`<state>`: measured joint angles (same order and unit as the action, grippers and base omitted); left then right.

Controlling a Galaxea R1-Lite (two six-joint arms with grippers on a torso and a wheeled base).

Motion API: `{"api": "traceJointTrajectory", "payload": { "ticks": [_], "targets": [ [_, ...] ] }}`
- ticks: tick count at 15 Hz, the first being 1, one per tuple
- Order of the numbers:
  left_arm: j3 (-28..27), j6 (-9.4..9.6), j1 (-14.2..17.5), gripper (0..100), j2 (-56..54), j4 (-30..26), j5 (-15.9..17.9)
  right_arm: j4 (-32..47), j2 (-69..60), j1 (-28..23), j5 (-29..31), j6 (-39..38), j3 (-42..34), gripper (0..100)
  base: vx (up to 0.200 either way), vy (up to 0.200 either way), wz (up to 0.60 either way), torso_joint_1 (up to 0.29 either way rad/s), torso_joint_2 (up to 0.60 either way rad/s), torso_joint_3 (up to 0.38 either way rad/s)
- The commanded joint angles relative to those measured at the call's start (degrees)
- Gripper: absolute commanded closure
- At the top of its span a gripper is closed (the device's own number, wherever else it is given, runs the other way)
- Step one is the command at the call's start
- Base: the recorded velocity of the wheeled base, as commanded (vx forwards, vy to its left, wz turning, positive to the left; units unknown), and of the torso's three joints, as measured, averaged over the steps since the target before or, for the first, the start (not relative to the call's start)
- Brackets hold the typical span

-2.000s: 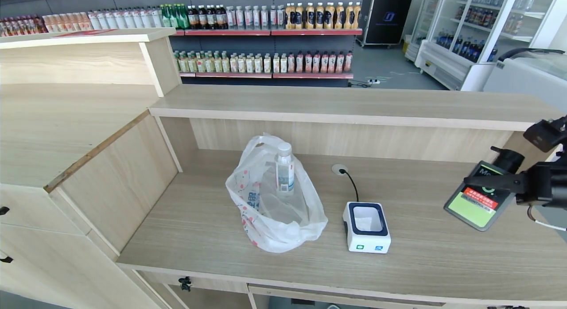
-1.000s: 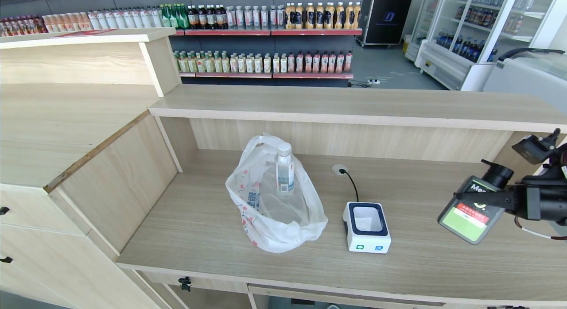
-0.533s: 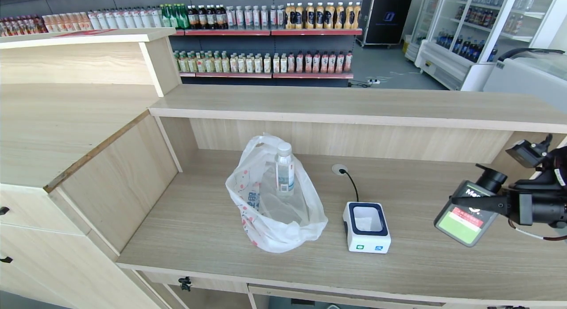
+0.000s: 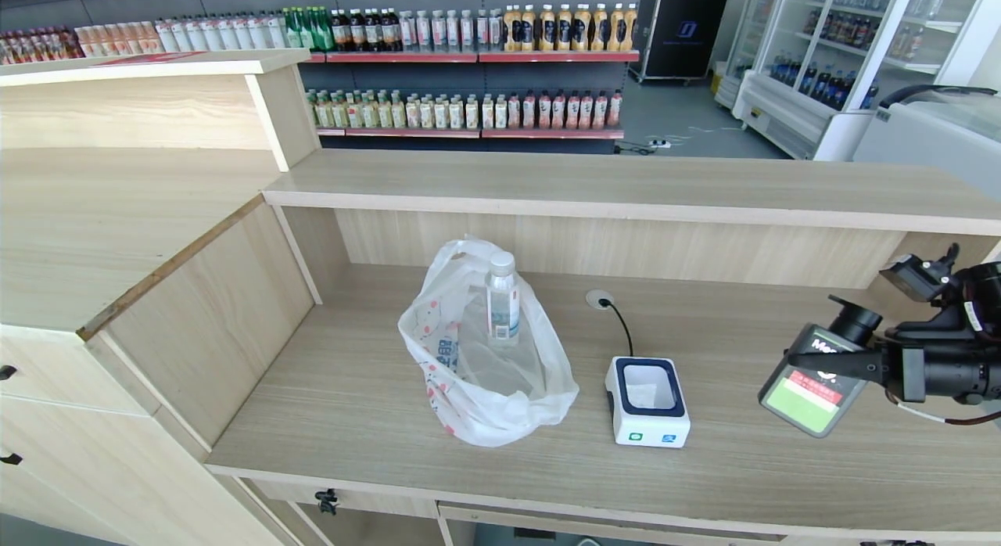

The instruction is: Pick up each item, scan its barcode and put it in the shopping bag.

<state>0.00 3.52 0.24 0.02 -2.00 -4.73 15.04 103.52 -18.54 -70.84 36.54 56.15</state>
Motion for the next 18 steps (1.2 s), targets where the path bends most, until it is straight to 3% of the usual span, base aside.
{"api": "traceJointTrajectory", "payload": {
  "ticks": [1, 10, 13, 17, 18],
  "targets": [
    [0.00, -0.01, 0.02, 0, -0.02, -0.02, -0.02, 0.16, 0.10, 0.61, 0.00, 0.03, 0.10, 100, 0.000, 0.000, 0.00, 0.000, 0.00, 0.000],
    [0.00, -0.01, 0.02, 0, -0.02, -0.02, -0.02, -0.28, 0.19, 1.32, -0.09, 0.29, 0.63, 100, 0.000, 0.000, 0.00, 0.000, 0.00, 0.000],
    [0.00, -0.01, 0.02, 0, 0.06, -0.02, -0.02, 0.25, -11.24, 1.58, 1.05, -4.10, 0.54, 100, 0.000, 0.000, 0.00, 0.000, 0.00, 0.000],
    [0.00, -0.01, 0.02, 0, -0.02, -0.02, -0.02, 0.51, -30.75, 0.08, 9.05, -16.58, -1.31, 100, 0.000, 0.000, 0.00, 0.000, 0.00, 0.000],
    [0.00, -0.01, 0.02, 0, -0.02, -0.02, -0.02, 0.51, -36.02, 0.35, 21.09, -22.82, -2.45, 100, 0.000, 0.000, 0.00, 0.000, 0.00, 0.000]
  ]
}}
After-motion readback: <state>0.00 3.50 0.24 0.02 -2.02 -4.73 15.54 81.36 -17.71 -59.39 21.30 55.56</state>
